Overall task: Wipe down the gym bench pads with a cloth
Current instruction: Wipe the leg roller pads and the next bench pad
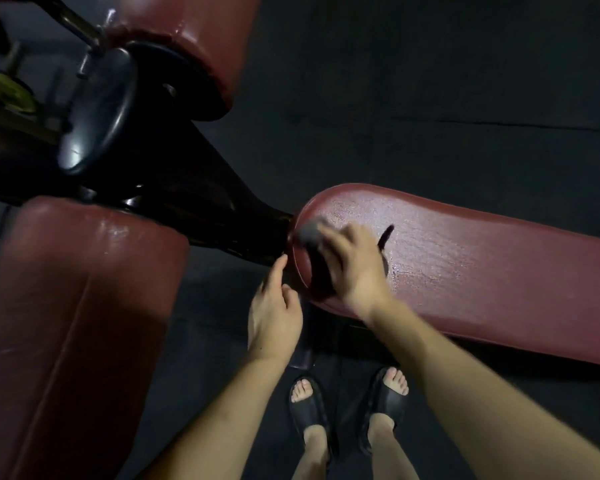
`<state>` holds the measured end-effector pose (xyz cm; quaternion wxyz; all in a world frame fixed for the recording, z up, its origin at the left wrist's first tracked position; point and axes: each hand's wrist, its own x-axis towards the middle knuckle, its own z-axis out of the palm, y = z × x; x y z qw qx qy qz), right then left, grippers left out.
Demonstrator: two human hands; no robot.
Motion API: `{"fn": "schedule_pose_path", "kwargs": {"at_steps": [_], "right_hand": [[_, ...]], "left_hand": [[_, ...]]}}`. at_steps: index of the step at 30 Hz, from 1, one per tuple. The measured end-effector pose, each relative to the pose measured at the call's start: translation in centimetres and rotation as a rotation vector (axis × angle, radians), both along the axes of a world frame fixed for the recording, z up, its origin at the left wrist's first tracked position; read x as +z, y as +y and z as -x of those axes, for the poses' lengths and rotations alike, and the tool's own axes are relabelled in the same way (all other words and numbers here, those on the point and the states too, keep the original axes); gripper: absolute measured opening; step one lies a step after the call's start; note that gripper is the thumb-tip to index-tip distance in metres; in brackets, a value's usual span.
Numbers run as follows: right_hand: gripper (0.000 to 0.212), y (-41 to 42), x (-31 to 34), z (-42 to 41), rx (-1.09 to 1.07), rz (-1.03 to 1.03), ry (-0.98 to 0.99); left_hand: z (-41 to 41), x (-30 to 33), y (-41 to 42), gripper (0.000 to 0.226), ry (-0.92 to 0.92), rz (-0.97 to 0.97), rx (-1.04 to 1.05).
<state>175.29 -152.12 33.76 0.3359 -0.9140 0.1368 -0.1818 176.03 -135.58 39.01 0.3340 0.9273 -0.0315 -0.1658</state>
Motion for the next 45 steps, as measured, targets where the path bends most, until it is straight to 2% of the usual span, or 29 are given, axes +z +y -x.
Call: {"fn": "schedule_pose_path", "kwargs": {"at_steps": [2,4,6,8,10,11,12,15,18,20,22,25,27,30,32,34,37,40,42,45], "right_hand": [[0.035,1.5,-0.2,5.0,0.148,0.020,0.000],[0.035,0.3,-1.4,8.4,0.150,0.076,0.025],[0.036,-2.5,-2.6,10.1,-0.014,0.076,0.064],[0.034,-4.0,-2.9,10.4,-0.288,0.001,0.127],[0.031,-1.9,-2.5,9.2,-0.543,-0.056,0.168],[0.032,0.1,-1.9,8.0,-0.596,-0.074,0.158],[0.033,2.4,-1.0,6.6,-0.583,-0.080,0.132],[0.033,6.8,0.7,3.7,-0.309,-0.041,0.066],[0.038,3.1,-0.3,5.6,-0.196,0.002,0.086],[0.037,-1.5,-1.7,9.2,-0.352,0.036,0.153],[0.032,-5.7,-2.8,12.3,-0.629,-0.014,0.222],[0.030,-4.6,-3.2,10.6,-0.947,-0.060,0.243],[0.028,-0.7,-2.1,7.4,-0.888,-0.034,0.159],[0.033,2.7,-0.5,5.9,-0.446,0.031,0.119],[0.036,-0.3,-1.4,7.2,-0.312,0.057,0.113],[0.038,-4.3,-2.6,9.5,-0.386,0.068,0.151],[0.034,-9.1,-3.6,12.3,-0.672,0.001,0.241],[0.034,-6.8,-3.2,9.6,-0.934,-0.079,0.293],[0.033,-2.6,-1.8,5.9,-0.803,-0.087,0.204],[0.037,0.4,-0.7,3.4,-0.405,0.016,0.097]], "left_hand": [[0.5,0.0,0.1,0.053,-0.009,0.000,0.023],[0.9,0.0,0.4,0.052,-0.033,0.001,-0.020],[1.0,0.1,0.8,0.053,-0.060,0.012,-0.091],[0.9,0.1,0.9,0.054,-0.070,0.012,-0.144],[0.9,0.0,0.8,0.055,-0.075,0.018,-0.155],[0.9,-0.1,0.7,0.055,-0.079,0.023,-0.147],[0.8,-0.2,0.6,0.055,-0.087,0.028,-0.133],[0.9,-0.5,0.6,0.056,-0.113,0.030,-0.123],[1.1,-0.8,0.8,0.056,-0.151,0.004,-0.219],[1.4,-1.0,0.6,0.056,-0.174,-0.027,-0.291],[1.7,-1.2,0.0,0.056,-0.181,-0.040,-0.366],[1.9,-1.3,-0.6,0.056,-0.157,-0.010,-0.404],[1.7,-1.2,-0.7,0.057,-0.153,-0.004,-0.373],[1.2,-1.2,-0.7,0.056,-0.179,-0.030,-0.382],[0.9,-1.5,-0.9,0.055,-0.191,-0.063,-0.414],[0.9,-1.9,-1.3,0.053,-0.212,-0.096,-0.461],[0.9,-2.3,-2.1,0.052,-0.265,-0.125,-0.508],[0.5,-2.7,-3.1,0.050,-0.287,-0.121,-0.482],[-0.1,-3.0,-3.6,0.050,-0.316,-0.114,-0.471],[-1.1,-3.4,-4.8,0.050,-0.391,-0.108,-0.522]]}}
